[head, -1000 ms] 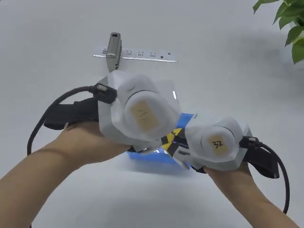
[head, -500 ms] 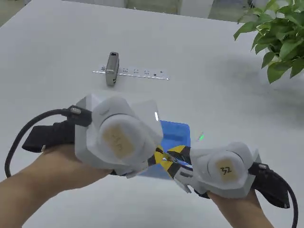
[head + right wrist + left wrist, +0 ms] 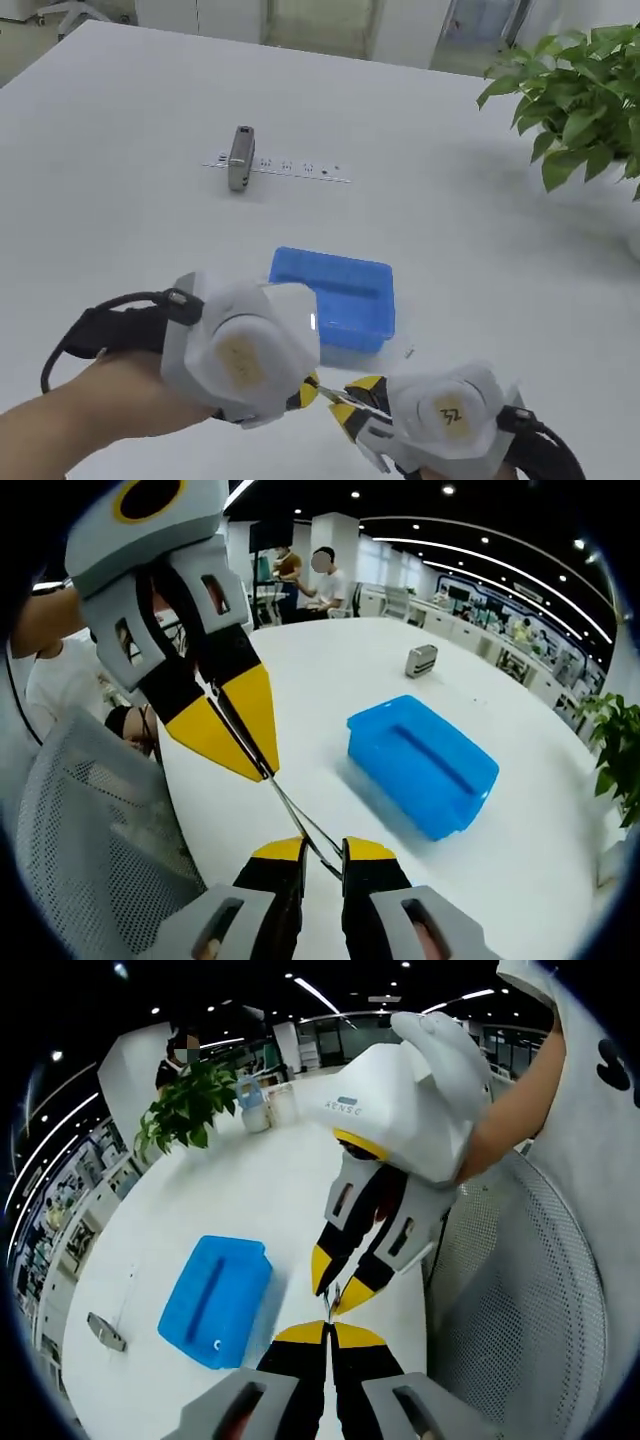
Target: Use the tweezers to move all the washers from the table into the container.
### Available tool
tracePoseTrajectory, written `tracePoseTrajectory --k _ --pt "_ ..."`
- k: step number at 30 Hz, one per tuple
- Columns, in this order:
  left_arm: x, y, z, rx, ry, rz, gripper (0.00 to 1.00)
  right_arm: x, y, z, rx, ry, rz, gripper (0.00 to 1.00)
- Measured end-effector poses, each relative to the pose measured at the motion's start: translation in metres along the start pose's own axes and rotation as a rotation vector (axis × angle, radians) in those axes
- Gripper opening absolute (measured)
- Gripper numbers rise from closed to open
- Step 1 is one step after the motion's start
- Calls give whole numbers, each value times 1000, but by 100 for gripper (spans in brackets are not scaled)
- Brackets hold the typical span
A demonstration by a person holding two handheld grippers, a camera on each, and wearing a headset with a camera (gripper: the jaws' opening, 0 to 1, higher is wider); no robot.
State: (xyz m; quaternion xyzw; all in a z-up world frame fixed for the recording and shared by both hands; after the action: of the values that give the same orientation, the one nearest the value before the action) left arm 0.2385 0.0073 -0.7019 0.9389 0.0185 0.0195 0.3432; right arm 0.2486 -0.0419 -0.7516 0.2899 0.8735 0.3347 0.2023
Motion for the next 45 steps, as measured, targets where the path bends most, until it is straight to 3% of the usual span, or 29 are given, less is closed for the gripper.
tracePoseTrajectory --k 3,7,9,13,18,21,25,29,33,35,36,38,39,41,45 --pt "-2 -13 8 13 -10 -9 0 3 -7 8 28 8 46 11" --pt "-3 -27 15 2 -34 -77 0 7 -14 7 43 21 68 14" --pt "-4 -40 18 42 -33 -82 0 5 -14 -1 30 2 72 17" --pt "-5 -50 20 49 -42 -107 0 1 -19 -23 19 -17 115 25" --pt "-9 -71 35 116 -57 -107 0 2 -22 -56 -1 -65 139 36" --pt "-8 -85 46 188 -50 -68 0 1 -19 -73 -17 -92 174 38" --pt "-6 -87 51 196 -32 -72 0 -1 -14 -85 -51 -126 241 44" --pt "-6 -90 51 216 4 -60 0 -2 -16 -86 -46 -139 254 48" --pt "-7 -88 45 158 46 -132 0 -4 -18 -86 -49 -156 256 52" --pt "-9 -90 37 140 78 -173 10 -7 -18 -88 -56 -170 258 54" --pt "-9 -91 29 113 121 -208 19 -8 -17 -90 -63 -173 266 55" --pt "-9 -91 14 65 171 -256 26 -13 -13 -93 -86 -186 289 58" --pt "-7 -89 1 4 224 -317 31 -14 -12 -94 -94 -191 297 61" --pt "-9 -84 -22 -86 278 -407 40 -20 -8 -98 -117 -210 325 66" --pt "-9 -77 -66 -201 411 -498 61 -27 3 -106 -168 -226 355 73"
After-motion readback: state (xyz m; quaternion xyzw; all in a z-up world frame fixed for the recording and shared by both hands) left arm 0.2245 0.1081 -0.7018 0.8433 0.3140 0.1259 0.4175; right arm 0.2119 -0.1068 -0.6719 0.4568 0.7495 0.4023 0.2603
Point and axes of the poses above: the centre of the closed fingertips' face, and the gripper's own axes: z roughly forward along the fingers, x roughly to its left, y roughly out of its top, the point moved 3 cm from there along -z, roughly backward along the fingers, and after that the axes turned 9 degrees about -y, right-handed, at the moved point
